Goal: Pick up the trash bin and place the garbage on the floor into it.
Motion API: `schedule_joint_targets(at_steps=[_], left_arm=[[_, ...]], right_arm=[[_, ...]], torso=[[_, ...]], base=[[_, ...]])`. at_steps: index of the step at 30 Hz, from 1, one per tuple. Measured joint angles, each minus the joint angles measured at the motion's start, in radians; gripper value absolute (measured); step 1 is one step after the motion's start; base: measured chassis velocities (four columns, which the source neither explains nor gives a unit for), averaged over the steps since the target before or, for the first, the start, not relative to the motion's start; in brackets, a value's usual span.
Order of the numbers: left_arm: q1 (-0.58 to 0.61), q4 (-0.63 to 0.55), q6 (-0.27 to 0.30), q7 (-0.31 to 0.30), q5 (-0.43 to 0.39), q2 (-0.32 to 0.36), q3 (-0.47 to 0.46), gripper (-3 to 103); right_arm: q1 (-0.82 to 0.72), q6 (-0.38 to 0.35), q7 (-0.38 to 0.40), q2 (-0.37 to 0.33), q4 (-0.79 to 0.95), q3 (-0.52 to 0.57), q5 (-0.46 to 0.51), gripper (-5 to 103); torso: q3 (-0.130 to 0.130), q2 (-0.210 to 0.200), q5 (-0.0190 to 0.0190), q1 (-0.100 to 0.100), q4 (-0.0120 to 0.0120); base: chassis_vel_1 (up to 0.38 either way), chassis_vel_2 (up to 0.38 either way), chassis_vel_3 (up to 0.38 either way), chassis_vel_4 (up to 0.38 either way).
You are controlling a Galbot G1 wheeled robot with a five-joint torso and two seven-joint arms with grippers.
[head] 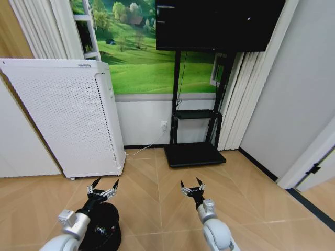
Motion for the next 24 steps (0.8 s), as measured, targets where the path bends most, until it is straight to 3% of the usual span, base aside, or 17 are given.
schedule_joint_targets(at_steps=[6,24], left_arm=[[-0.006,-0.022,0.025,-0.034,0.005,-0.006,0.000,100],[0.001,-0.043,0.039,-0.024,0.009,-0.003,-0.021,100]], right_arm=[[-0.009,0.009,-0.003,0.000,0.010,0.012,-0.004,100],[-0.025,-0.013,-0.008,-0.005,0.063,0.039,0.001,100]], torso=[[0.013,0.017,-0.0003,0.004,-0.0002],[0.078,0.094,-0.0002,0.017,-0.0001]], base=[[0.000,0.000,0.000,0.000],[0.000,0.000,0.000,0.000]])
